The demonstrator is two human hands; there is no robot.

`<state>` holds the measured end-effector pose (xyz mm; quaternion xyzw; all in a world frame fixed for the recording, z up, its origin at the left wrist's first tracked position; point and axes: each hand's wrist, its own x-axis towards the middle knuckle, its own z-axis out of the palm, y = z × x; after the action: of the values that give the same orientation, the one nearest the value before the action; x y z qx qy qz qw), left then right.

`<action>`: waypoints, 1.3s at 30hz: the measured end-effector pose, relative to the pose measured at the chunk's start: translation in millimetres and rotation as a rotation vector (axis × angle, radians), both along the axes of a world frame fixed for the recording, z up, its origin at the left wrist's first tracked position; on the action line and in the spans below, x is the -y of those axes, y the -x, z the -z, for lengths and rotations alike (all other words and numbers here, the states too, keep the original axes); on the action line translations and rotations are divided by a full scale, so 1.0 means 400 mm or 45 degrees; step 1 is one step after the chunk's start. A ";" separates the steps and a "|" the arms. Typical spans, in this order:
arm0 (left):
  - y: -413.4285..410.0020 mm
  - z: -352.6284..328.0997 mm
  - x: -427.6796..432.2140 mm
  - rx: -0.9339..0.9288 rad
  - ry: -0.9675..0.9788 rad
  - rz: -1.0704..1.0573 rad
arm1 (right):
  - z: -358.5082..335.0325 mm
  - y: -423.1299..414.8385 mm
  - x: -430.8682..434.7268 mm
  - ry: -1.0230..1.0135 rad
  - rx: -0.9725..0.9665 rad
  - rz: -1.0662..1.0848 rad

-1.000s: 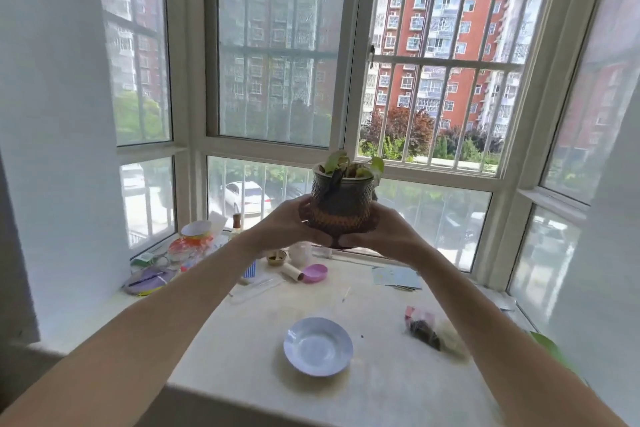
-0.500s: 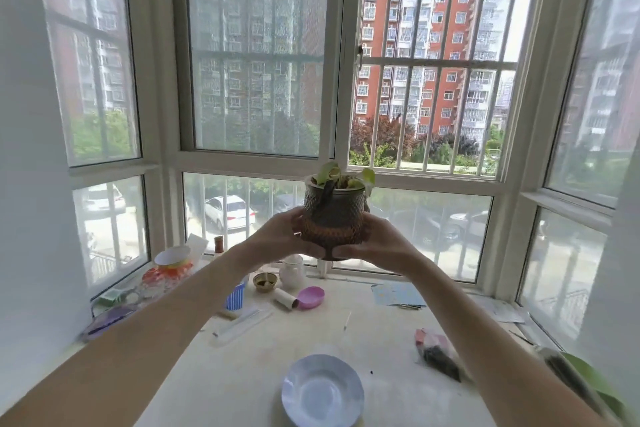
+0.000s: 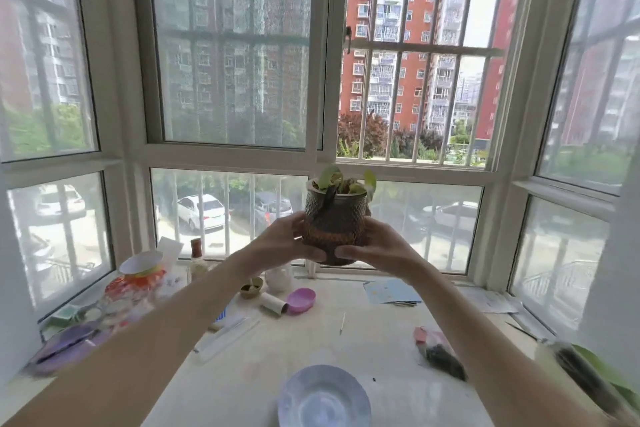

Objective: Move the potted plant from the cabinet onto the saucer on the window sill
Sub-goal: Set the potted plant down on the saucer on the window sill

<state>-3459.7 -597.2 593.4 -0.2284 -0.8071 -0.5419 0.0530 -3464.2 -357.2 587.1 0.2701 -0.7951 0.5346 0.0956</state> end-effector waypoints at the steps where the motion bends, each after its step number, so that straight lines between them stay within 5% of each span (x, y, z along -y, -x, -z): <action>1: 0.004 0.014 -0.002 0.005 0.004 -0.001 | 0.013 0.004 -0.002 0.005 0.011 -0.003; 39: -0.096 0.490 0.001 0.064 -0.019 0.008 | 0.489 -0.062 0.003 -0.022 0.087 -0.077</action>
<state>-3421.4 -597.7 397.3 -0.2167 -0.8034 -0.5537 0.0326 -3439.5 -358.4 391.6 0.2765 -0.7939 0.5393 0.0498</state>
